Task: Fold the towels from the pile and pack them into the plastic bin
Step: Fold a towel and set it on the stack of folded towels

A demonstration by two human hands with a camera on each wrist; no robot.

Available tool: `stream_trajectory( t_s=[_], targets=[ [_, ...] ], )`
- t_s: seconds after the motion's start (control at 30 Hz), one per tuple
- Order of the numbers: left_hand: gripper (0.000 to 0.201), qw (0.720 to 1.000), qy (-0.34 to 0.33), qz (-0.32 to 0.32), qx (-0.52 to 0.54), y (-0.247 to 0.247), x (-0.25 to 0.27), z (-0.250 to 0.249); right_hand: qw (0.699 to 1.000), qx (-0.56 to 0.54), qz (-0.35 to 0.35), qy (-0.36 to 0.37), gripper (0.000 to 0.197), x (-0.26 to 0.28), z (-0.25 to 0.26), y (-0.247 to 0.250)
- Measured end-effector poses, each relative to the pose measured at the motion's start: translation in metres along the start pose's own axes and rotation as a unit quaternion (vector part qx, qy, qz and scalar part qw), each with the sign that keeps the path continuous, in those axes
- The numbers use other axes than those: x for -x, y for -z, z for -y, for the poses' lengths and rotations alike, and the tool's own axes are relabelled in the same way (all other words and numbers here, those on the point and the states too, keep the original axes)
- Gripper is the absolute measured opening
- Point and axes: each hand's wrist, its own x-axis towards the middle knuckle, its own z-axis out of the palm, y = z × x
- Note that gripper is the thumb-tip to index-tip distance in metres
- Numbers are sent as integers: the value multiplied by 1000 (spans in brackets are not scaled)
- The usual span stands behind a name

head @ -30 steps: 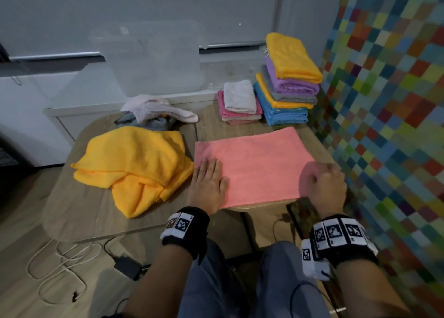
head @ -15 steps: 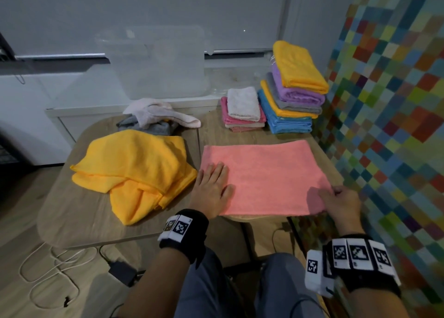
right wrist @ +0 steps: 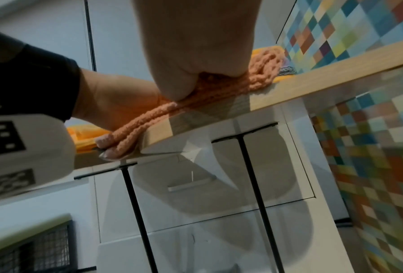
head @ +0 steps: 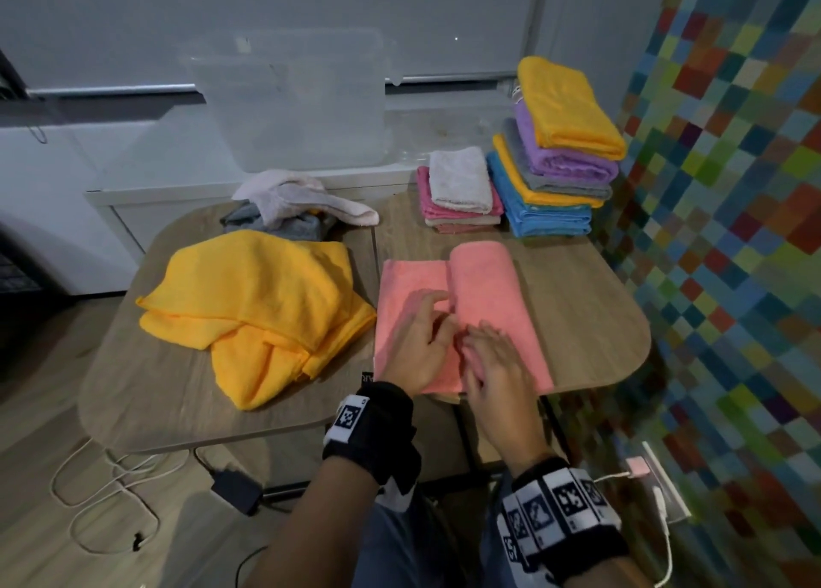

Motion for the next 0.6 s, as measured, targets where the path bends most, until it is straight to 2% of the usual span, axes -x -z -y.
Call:
stream_trajectory(
  t_s=[0.1,0.17,0.23,0.3,0.37,0.4,0.47,0.53,0.6],
  targets=[
    [24,999,-10,21,-28,-1,-5,5,1000,5,-2,-2,31,1,-2,-1],
    [27,998,0,44,-34,-3,-12,9,999,-18,28,-18,36,-3,2,4],
    [30,997,-2,47,-60,-3,-18,12,992,-100,58,-44,30,-11,7,17],
    [34,997,-3,49,-66,-4,-21,12,978,-184,32,-89,28,-28,6,34],
    [39,996,-6,51,-74,-4,-21,14,988,-126,-18,-90,31,-51,-5,42],
    [41,995,-11,51,-87,-4,-20,16,995,-73,-7,-67,37,-61,-14,42],
    [42,992,-23,49,-110,-3,-18,18,992,31,114,-34,55,-70,-26,34],
    [41,985,-22,53,-162,-1,-13,16,962,138,234,-40,64,-63,-32,24],
    [52,957,-29,65,-281,1,-4,14,942,200,264,-60,57,-57,-37,16]
  ],
)
